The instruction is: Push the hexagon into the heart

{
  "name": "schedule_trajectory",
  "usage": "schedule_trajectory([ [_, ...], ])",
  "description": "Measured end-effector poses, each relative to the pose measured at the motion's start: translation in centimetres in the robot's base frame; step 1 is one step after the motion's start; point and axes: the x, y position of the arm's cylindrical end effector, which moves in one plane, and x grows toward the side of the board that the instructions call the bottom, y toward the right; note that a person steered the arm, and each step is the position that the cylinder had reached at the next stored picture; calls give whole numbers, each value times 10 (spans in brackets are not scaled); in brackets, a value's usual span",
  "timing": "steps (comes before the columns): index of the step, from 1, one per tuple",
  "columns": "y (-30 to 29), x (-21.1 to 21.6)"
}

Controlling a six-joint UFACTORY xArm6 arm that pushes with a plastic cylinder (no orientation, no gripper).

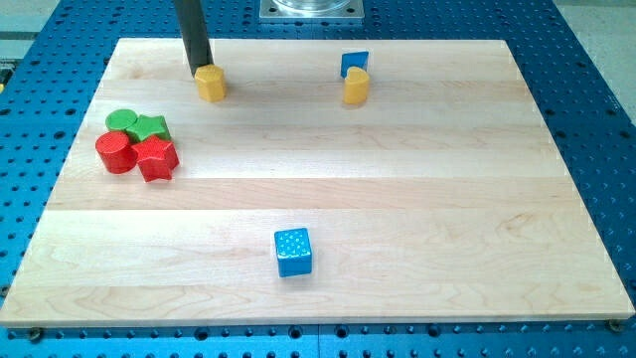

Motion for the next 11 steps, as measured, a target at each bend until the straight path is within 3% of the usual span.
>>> schedule_trajectory([
  [1,10,6],
  [2,-28,11],
  [3,5,14],
  [6,14,55],
  [7,-12,85],
  [9,163,23],
  [10,140,27],
  [11,93,169],
])
